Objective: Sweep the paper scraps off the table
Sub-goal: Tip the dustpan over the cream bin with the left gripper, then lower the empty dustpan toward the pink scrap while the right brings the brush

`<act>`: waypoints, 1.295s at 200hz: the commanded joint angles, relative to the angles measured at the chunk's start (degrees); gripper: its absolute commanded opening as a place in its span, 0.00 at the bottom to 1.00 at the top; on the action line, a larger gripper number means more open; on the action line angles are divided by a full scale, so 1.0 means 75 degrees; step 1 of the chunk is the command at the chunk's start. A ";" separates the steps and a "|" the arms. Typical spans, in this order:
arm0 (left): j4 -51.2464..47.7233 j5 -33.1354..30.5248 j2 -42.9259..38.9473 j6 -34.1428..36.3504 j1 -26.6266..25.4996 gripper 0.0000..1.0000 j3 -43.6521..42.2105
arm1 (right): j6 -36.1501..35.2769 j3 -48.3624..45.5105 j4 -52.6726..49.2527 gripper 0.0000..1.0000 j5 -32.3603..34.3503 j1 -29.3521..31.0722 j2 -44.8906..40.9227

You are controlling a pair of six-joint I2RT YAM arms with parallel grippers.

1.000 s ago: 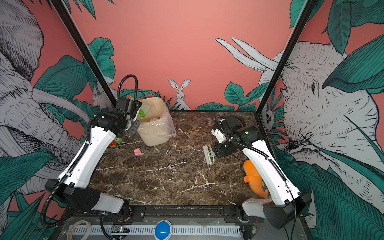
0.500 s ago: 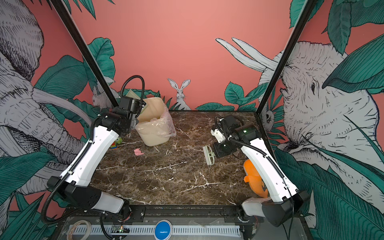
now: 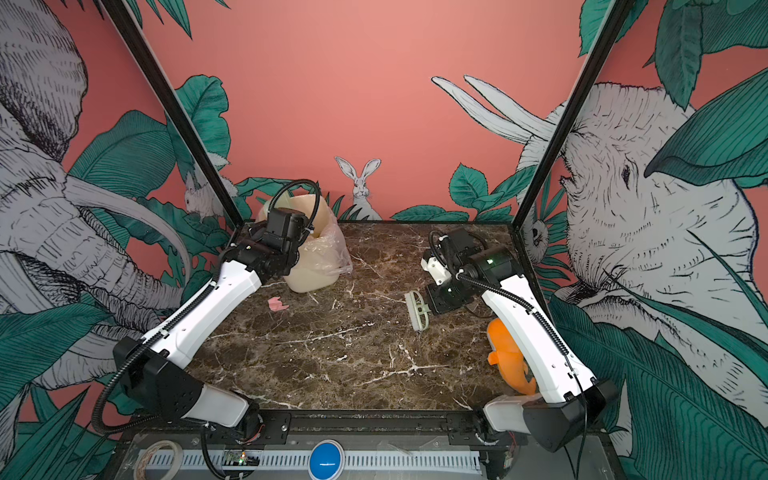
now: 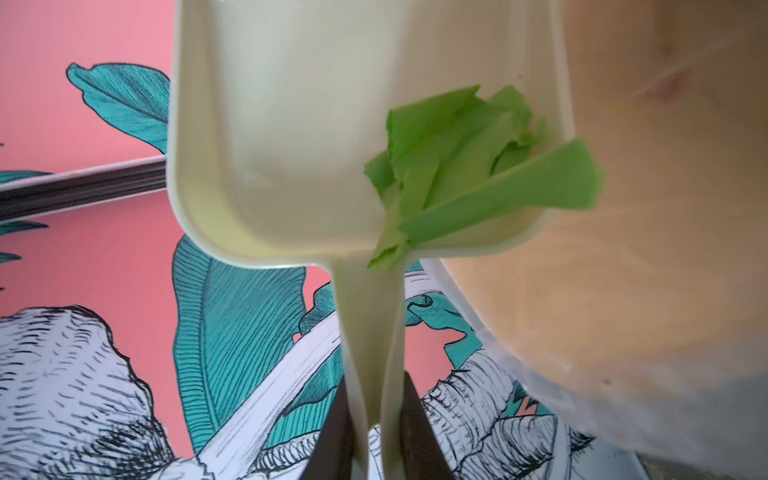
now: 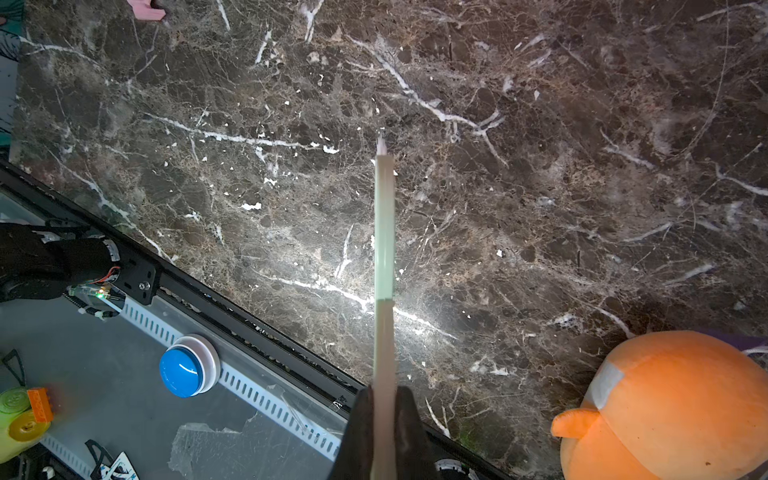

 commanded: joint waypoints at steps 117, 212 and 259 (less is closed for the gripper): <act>0.1375 -0.0574 -0.0473 0.2261 -0.0335 0.07 -0.0404 | -0.0215 -0.0078 0.0119 0.00 -0.0302 -0.0042 -0.0212; 0.1278 -0.0824 -0.0732 0.2418 -0.0487 0.07 -0.0833 | -0.0296 -0.0819 0.0612 0.00 -0.0539 -0.0070 -0.0710; 0.1149 -0.0953 -0.0724 0.1716 -0.0470 0.08 -0.0208 | -0.0169 -0.1127 0.0780 0.00 -0.0742 -0.0085 -0.0932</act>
